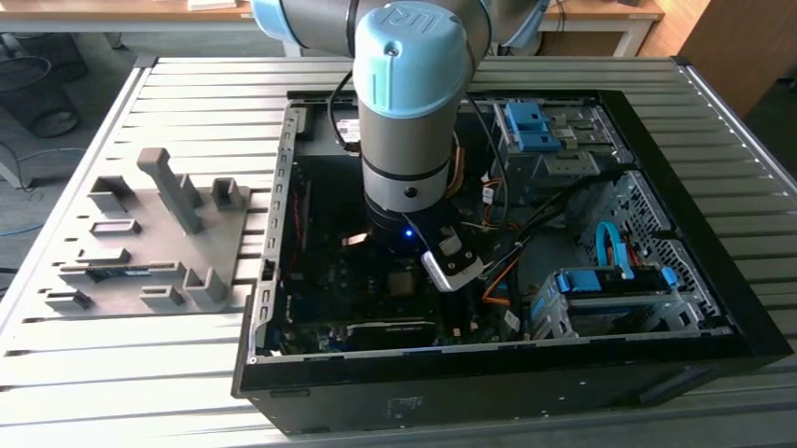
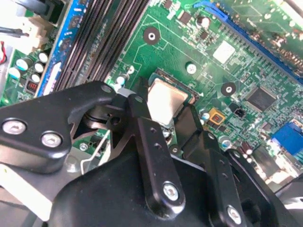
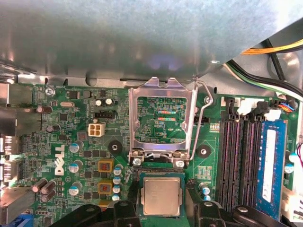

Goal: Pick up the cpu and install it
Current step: 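Place the cpu into insertion slot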

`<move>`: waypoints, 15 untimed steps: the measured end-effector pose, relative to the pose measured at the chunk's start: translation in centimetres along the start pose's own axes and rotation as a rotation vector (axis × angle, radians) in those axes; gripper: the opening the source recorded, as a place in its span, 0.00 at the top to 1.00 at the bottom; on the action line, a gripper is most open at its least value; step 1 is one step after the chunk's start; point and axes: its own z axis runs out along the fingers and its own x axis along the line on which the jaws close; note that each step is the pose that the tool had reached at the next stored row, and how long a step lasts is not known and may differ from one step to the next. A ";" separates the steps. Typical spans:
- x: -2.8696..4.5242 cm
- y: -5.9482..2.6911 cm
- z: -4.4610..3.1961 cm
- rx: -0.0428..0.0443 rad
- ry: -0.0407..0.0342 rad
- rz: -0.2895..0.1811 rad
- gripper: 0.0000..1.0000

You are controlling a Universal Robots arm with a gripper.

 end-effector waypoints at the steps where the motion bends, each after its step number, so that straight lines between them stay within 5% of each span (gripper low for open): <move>1: 0.00 0.00 0.00 -0.0001 -0.0001 0.000 0.53; 11: 0.01 0.01 -0.01 -0.0005 -0.0005 0.000 0.53; 15: 0.06 -0.02 -0.85 -0.0005 -0.0026 0.000 0.53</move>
